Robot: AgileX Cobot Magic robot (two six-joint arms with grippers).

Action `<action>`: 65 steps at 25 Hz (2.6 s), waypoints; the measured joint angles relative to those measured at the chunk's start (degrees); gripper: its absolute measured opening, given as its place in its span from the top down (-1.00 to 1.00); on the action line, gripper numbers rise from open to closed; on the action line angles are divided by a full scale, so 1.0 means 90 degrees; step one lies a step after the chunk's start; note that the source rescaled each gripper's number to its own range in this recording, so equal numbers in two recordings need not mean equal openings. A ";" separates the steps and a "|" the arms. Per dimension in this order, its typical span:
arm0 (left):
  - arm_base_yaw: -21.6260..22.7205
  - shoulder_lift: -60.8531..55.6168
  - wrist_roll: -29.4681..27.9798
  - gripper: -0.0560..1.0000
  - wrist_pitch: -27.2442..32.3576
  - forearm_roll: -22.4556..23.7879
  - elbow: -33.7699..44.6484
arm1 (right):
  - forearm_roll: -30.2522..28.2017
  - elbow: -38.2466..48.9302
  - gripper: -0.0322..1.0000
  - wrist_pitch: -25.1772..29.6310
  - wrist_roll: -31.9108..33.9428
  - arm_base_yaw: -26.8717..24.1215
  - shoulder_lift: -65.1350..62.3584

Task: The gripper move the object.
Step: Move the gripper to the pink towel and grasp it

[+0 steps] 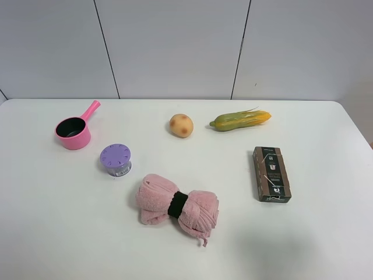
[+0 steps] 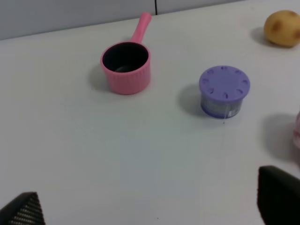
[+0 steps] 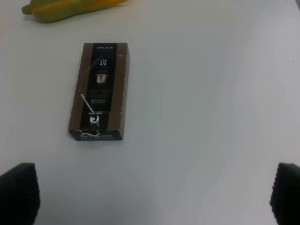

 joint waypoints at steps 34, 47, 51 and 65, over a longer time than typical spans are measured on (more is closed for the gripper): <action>0.0000 0.0000 0.0000 -1.00 0.0000 0.0000 0.0000 | 0.0797 -0.0132 -1.00 -0.0057 -0.0902 0.0000 0.0000; 0.0000 0.0000 0.0000 -1.00 0.0000 0.0000 0.0000 | 0.1897 -0.2593 -1.00 -0.0481 -0.2567 0.0000 0.2203; 0.0000 0.0000 0.0000 -1.00 0.0000 0.0000 0.0000 | 0.2461 -0.3313 -1.00 -0.0375 -0.3297 0.0000 0.3563; 0.0000 0.0000 0.0000 -1.00 0.0000 0.0000 0.0000 | 0.3329 -0.4274 -1.00 -0.0587 -0.4521 0.1073 0.6864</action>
